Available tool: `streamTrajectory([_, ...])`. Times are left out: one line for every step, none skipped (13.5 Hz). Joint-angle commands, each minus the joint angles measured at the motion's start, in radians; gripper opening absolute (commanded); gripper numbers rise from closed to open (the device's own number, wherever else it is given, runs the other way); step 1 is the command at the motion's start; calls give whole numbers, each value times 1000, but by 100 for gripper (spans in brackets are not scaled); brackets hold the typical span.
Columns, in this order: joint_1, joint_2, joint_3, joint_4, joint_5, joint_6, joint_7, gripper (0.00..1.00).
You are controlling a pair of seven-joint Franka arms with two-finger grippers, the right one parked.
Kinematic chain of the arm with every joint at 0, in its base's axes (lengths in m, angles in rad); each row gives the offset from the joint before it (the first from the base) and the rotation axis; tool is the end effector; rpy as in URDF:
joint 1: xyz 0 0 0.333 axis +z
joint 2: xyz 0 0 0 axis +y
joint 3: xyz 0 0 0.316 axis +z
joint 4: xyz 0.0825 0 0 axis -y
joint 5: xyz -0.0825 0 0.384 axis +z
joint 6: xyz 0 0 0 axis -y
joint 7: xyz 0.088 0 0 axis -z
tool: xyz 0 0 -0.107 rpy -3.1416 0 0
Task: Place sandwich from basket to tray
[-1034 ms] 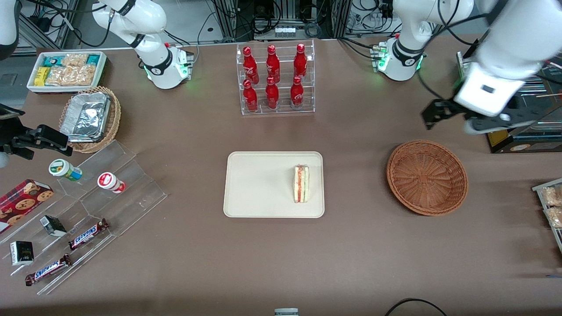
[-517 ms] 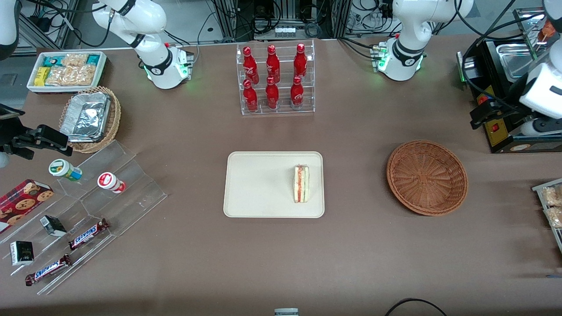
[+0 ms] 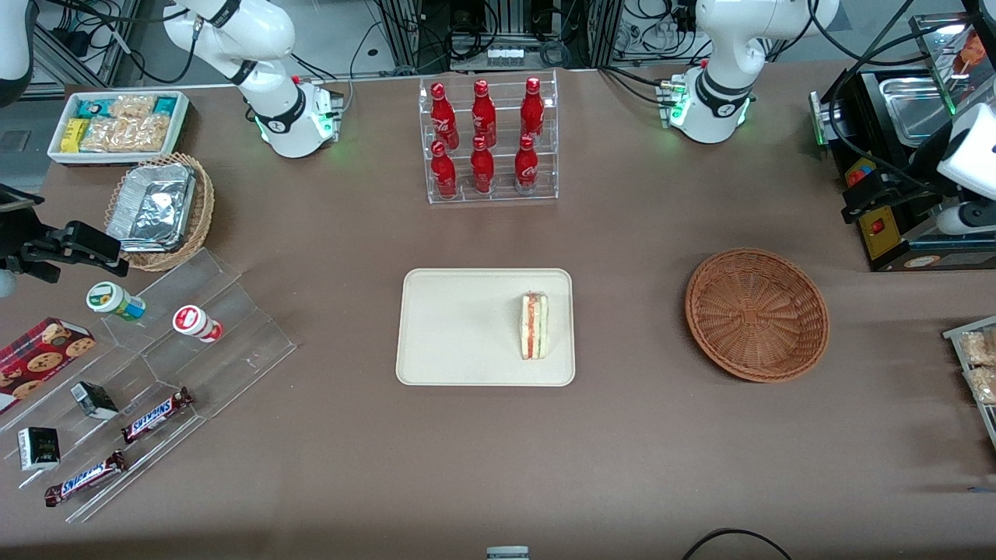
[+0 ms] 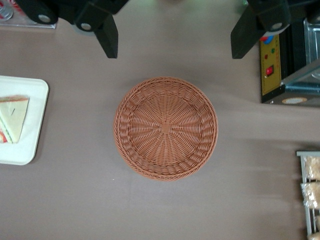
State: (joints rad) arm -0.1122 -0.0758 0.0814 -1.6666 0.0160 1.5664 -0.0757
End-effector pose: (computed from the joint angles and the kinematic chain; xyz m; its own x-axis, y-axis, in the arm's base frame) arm 0.5292 -0.0129 0.6199 0.9987 0.0446 -0.0238 0.0443 -0.9989 -0.0117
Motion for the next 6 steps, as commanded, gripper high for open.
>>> streamTrajectory([8, -13, -2, -21, -22, 23, 129, 100])
streamTrajectory([6, -13, -2, -19, -7, 21, 137, 100])
streamTrajectory([6, -9, -2, -16, -5, 21, 139, 100])
streamTrajectory([6, -2, -2, -12, -5, 23, 137, 100])
streamTrajectory([5, 1, -2, -4, -7, 23, 134, 100])
streamTrajectory([5, 1, -3, -2, -7, 24, 129, 100])
